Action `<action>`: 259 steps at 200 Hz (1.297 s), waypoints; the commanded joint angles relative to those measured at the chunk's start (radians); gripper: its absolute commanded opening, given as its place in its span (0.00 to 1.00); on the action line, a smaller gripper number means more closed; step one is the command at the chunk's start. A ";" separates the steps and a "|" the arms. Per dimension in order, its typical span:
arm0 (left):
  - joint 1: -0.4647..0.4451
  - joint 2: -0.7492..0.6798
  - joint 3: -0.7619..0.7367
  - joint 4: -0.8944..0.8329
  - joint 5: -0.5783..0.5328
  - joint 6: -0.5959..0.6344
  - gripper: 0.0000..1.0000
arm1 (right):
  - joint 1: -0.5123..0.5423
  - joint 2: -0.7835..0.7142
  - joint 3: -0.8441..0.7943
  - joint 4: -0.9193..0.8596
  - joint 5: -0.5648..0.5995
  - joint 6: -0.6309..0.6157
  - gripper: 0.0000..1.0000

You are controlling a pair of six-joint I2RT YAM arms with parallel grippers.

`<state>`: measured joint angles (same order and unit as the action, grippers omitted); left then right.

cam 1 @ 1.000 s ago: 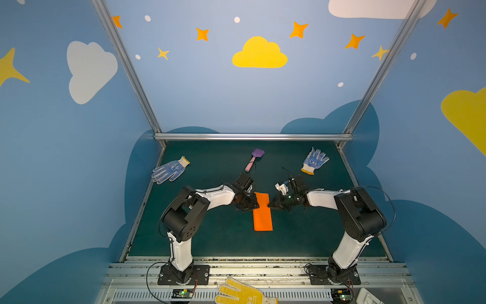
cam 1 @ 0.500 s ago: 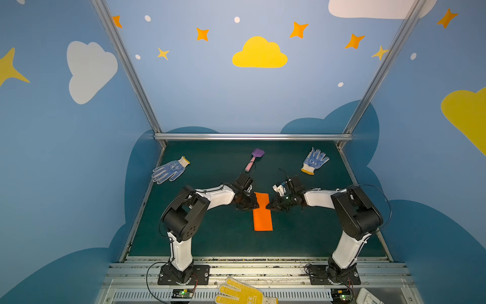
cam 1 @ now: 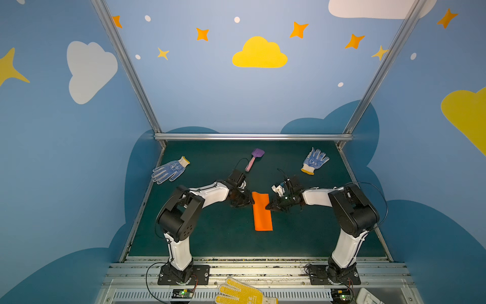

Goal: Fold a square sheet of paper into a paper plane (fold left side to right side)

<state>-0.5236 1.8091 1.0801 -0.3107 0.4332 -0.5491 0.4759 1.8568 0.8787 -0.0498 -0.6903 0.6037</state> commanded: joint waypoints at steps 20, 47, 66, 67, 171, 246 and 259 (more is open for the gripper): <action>-0.007 -0.089 0.019 -0.053 0.113 0.099 0.44 | 0.006 0.045 -0.008 -0.064 0.101 -0.021 0.00; -0.045 -0.064 0.001 0.026 0.167 0.071 0.22 | 0.005 0.048 -0.010 -0.068 0.107 -0.021 0.00; -0.072 -0.036 -0.007 0.069 0.174 0.054 0.10 | 0.005 0.053 -0.010 -0.072 0.111 -0.021 0.00; -0.072 -0.034 -0.008 0.070 0.174 0.053 0.10 | 0.005 0.053 -0.009 -0.073 0.111 -0.021 0.00; -0.054 0.050 -0.206 0.278 0.066 -0.037 0.04 | 0.003 0.068 -0.012 -0.080 0.123 -0.032 0.00; -0.047 -0.063 -0.108 0.214 0.133 0.022 0.05 | 0.003 0.074 -0.011 -0.086 0.126 -0.038 0.00; -0.045 -0.035 -0.072 0.193 0.142 0.039 0.05 | 0.004 0.074 -0.011 -0.085 0.128 -0.039 0.00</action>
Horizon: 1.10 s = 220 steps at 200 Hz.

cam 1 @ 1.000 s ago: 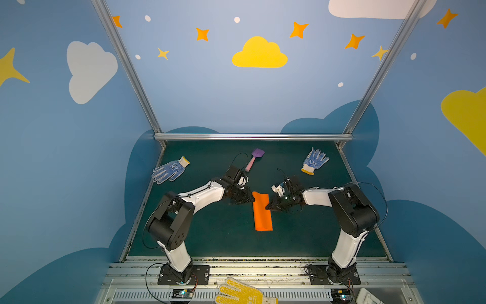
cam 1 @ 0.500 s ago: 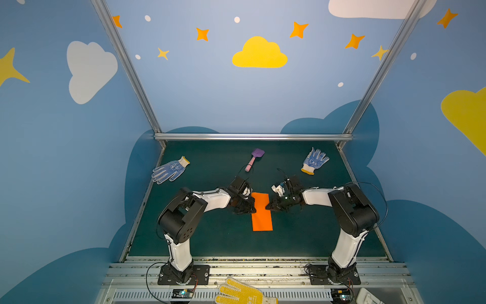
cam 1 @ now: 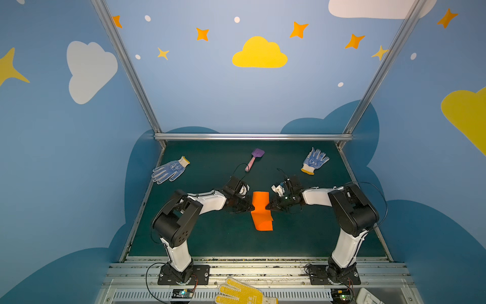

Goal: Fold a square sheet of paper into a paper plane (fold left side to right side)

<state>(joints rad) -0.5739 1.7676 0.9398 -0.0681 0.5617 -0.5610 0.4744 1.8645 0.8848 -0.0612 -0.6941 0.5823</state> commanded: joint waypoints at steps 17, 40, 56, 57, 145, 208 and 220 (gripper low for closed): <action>0.009 0.056 0.102 -0.053 0.018 0.059 0.04 | 0.005 0.067 -0.020 -0.074 0.132 -0.018 0.00; 0.031 0.105 0.107 -0.029 -0.005 0.059 0.04 | 0.005 0.065 -0.022 -0.074 0.135 -0.018 0.00; 0.059 0.133 0.093 -0.003 -0.011 0.049 0.04 | 0.005 0.068 -0.022 -0.073 0.135 -0.018 0.00; 0.061 0.136 0.091 -0.001 -0.012 0.049 0.04 | 0.005 0.068 -0.022 -0.073 0.134 -0.018 0.00; 0.112 -0.030 -0.012 0.004 -0.076 0.075 0.04 | 0.005 0.066 -0.027 -0.072 0.135 -0.022 0.00; 0.077 0.009 0.113 -0.010 0.014 0.115 0.04 | 0.007 0.065 -0.025 -0.078 0.140 -0.024 0.00; 0.077 0.055 0.147 -0.016 0.023 0.120 0.04 | 0.007 0.063 -0.028 -0.081 0.142 -0.023 0.00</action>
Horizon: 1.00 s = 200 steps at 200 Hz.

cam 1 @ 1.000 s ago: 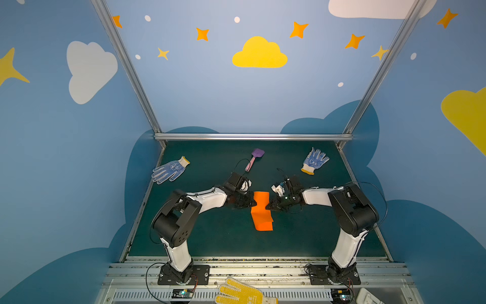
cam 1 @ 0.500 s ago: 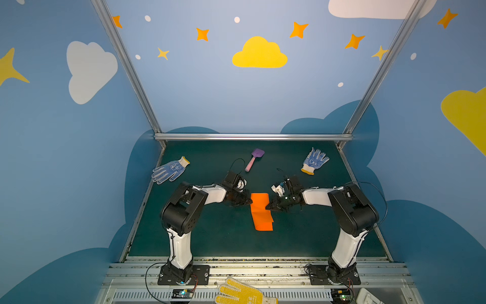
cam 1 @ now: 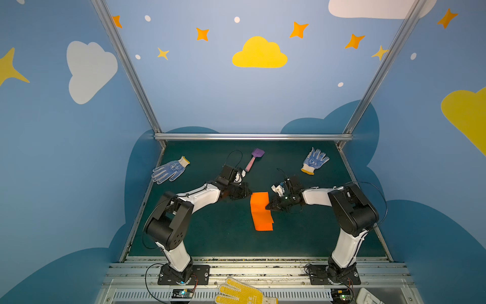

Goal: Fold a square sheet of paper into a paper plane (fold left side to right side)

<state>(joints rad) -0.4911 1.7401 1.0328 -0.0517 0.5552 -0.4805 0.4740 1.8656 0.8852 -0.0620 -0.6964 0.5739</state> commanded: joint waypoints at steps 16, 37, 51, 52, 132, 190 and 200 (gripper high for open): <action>-0.005 0.132 0.081 -0.038 0.018 0.047 0.04 | 0.008 0.061 -0.032 -0.078 0.148 -0.014 0.00; 0.001 0.181 0.101 -0.047 -0.011 0.059 0.04 | 0.007 0.061 -0.033 -0.081 0.152 -0.014 0.00; 0.013 0.208 0.096 -0.036 -0.028 0.059 0.04 | 0.006 0.060 -0.035 -0.082 0.157 -0.014 0.00; 0.014 0.210 0.095 -0.035 -0.028 0.057 0.04 | 0.007 0.060 -0.034 -0.082 0.158 -0.014 0.00; 0.078 0.109 0.001 -0.007 -0.039 0.045 0.04 | 0.007 0.068 -0.050 -0.086 0.189 -0.019 0.00; -0.068 -0.133 -0.161 0.056 -0.038 -0.042 0.04 | 0.007 0.067 -0.063 -0.080 0.209 -0.022 0.00; -0.093 -0.151 -0.192 0.087 -0.042 -0.067 0.04 | 0.006 0.070 -0.066 -0.078 0.210 -0.023 0.00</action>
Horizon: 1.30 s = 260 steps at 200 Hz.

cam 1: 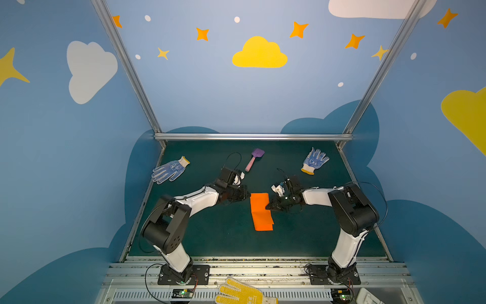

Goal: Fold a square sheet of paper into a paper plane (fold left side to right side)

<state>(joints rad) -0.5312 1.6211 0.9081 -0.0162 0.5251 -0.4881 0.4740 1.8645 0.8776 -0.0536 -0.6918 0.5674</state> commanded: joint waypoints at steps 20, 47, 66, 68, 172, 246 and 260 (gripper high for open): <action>-0.100 -0.051 -0.123 0.101 -0.022 -0.100 0.04 | 0.007 0.070 -0.066 -0.084 0.213 -0.021 0.00; -0.157 -0.045 -0.176 0.145 -0.038 -0.125 0.04 | 0.006 0.064 -0.081 -0.078 0.219 -0.023 0.00; -0.186 -0.022 -0.205 0.162 -0.054 -0.131 0.04 | 0.007 0.062 -0.089 -0.073 0.220 -0.023 0.00; -0.186 -0.019 -0.209 0.163 -0.057 -0.131 0.04 | 0.008 0.062 -0.090 -0.073 0.221 -0.023 0.00; -0.186 0.005 -0.356 0.199 -0.099 -0.152 0.04 | 0.005 0.067 -0.105 -0.056 0.224 -0.028 0.00; -0.103 -0.292 -0.258 -0.138 -0.197 -0.100 0.04 | -0.001 0.061 -0.085 -0.073 0.223 -0.071 0.00; -0.081 -0.277 -0.188 -0.177 -0.191 -0.063 0.04 | -0.003 0.060 -0.078 -0.076 0.212 -0.084 0.00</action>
<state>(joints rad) -0.6407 1.3491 0.6197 -0.0593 0.3824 -0.6140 0.4740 1.8484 0.8326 0.0071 -0.6872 0.5320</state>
